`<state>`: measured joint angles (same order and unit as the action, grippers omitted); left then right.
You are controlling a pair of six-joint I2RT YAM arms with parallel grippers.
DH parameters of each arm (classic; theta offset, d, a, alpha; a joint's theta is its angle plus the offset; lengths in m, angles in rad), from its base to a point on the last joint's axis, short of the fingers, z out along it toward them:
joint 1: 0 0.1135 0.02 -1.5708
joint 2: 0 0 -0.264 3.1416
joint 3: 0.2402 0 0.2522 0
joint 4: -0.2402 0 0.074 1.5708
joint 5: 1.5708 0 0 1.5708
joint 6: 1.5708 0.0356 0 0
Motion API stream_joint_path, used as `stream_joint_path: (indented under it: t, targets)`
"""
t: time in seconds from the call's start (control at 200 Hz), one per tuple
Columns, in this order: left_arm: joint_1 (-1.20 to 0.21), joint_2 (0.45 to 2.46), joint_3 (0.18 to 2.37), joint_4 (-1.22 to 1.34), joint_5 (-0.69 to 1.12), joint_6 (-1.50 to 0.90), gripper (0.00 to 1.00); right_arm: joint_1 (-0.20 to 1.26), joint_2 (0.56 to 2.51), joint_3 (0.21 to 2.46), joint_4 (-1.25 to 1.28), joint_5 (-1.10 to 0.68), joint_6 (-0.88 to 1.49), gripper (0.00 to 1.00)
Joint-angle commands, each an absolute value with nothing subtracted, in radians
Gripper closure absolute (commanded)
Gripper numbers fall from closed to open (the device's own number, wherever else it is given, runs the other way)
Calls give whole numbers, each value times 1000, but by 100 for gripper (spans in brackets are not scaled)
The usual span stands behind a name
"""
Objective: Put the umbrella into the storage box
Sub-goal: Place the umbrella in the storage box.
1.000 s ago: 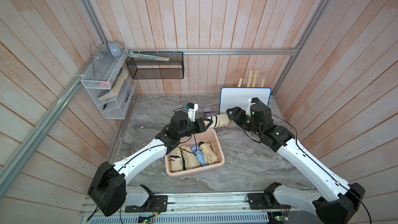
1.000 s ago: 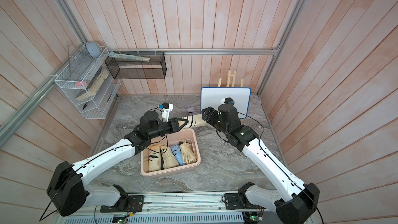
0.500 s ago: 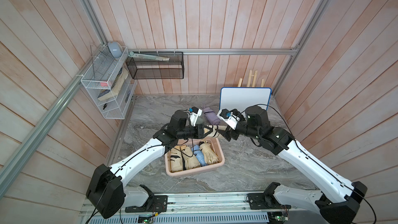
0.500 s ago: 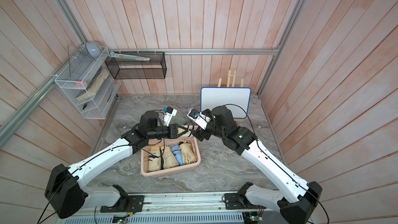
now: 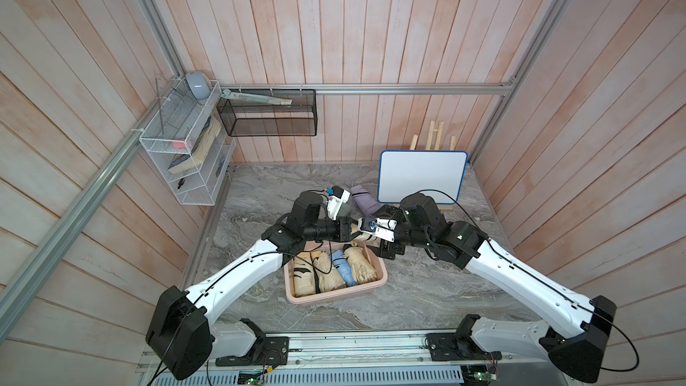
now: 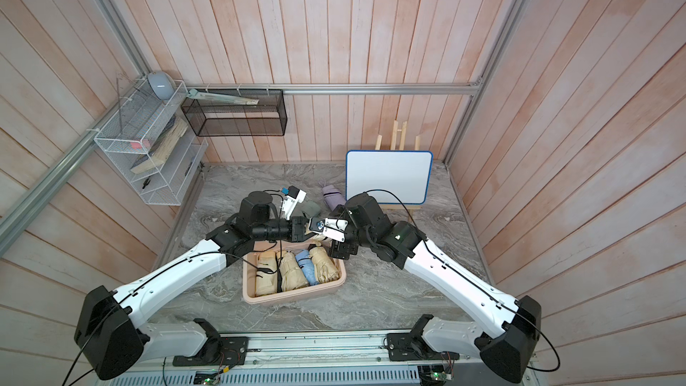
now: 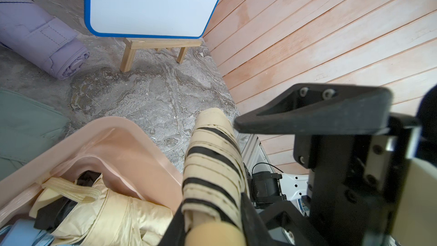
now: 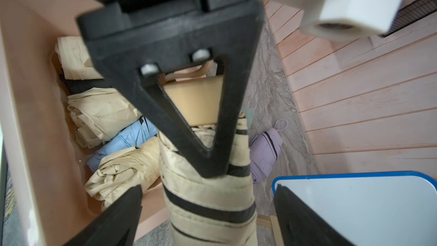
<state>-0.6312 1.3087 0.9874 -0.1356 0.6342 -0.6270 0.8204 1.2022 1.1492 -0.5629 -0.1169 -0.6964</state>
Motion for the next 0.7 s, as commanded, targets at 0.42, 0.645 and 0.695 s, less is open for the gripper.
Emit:
stream_joint_path:
  t: [0.42,0.645,0.695]
  targets:
    - [-624,1262,1030,-124,733,-551,100,849,1230,1111,-527,-50,-717,30]
    - [-624,1245,1028,-135,764,-554,100,874,1222,1110,-523,-36,-694,50]
    - [-622,1239,1028,-138,765,-554,100,885,1215,1105,-521,-33,-686,52]
